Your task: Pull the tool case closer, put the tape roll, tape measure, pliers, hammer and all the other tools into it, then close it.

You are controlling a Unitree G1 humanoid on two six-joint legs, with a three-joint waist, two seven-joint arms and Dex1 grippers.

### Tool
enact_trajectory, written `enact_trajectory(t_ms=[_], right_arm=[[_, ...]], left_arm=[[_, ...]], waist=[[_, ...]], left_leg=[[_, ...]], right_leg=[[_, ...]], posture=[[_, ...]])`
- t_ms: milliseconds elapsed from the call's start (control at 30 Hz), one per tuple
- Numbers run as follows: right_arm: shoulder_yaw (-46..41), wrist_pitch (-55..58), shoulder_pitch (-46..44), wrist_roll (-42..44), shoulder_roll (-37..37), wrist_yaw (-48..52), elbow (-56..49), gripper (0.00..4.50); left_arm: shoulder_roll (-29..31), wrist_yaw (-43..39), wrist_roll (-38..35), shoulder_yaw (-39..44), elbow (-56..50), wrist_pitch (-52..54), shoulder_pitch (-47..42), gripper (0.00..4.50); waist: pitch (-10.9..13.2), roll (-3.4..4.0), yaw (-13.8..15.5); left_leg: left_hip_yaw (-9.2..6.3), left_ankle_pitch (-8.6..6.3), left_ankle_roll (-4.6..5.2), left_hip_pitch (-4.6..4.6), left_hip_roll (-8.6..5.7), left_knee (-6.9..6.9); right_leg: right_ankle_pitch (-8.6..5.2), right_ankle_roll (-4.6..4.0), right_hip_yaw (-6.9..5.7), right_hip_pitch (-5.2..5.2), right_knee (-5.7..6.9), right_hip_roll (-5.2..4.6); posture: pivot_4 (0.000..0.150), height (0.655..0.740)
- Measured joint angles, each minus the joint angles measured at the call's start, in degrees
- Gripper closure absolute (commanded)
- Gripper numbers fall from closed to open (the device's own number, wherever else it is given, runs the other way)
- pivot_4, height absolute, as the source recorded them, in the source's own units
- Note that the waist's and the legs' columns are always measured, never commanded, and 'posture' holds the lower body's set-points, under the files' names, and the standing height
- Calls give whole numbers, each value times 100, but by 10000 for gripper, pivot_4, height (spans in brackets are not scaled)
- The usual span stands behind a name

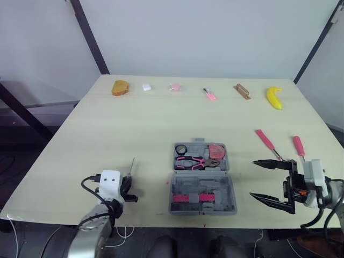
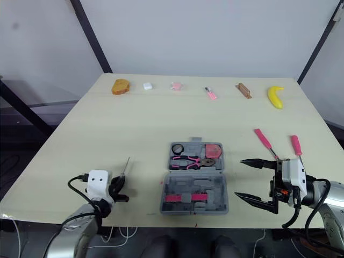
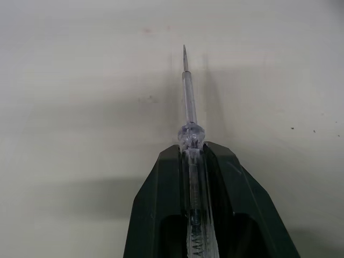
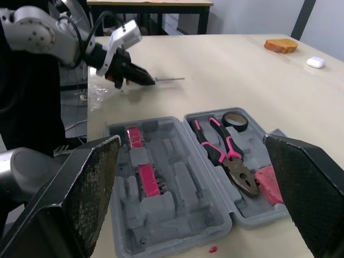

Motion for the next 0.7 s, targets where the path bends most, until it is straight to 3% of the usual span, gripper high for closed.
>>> enact_trajectory(t_ms=[200,267,367,700], right_arm=[[20,5,-46,77,1,5,0,0],[25,15,-108,121,-3,39,26,0],[18,31,-177,162,-43,83,96,0],[-77,139,-229,317,-198,181,132,0]], left_arm=[[924,-1074,-499,180,-408,25,-136,43956],[1680,-1749,-505,70,-364,-43,-269,43956],[2198,-2517,-595,75,-124,-302,-667,43956],[2601,-3906,-600,-976,371,-579,-1668,43956]], waist=[[0,1,7],[7,-3,3],[14,9,9],[20,5,3]], left_leg=[[2,0,0,0,1,0],[6,0,0,0,3,0],[11,0,0,1,3,0],[10,0,0,-9,3,0]], right_leg=[[0,0,1,0,-1,-3],[-1,-2,-6,-1,1,2],[-1,-2,-5,-1,1,1],[0,-1,-8,-3,-4,3]], posture=[[1500,7400],[1500,7400],[1500,7400],[1500,7400]])
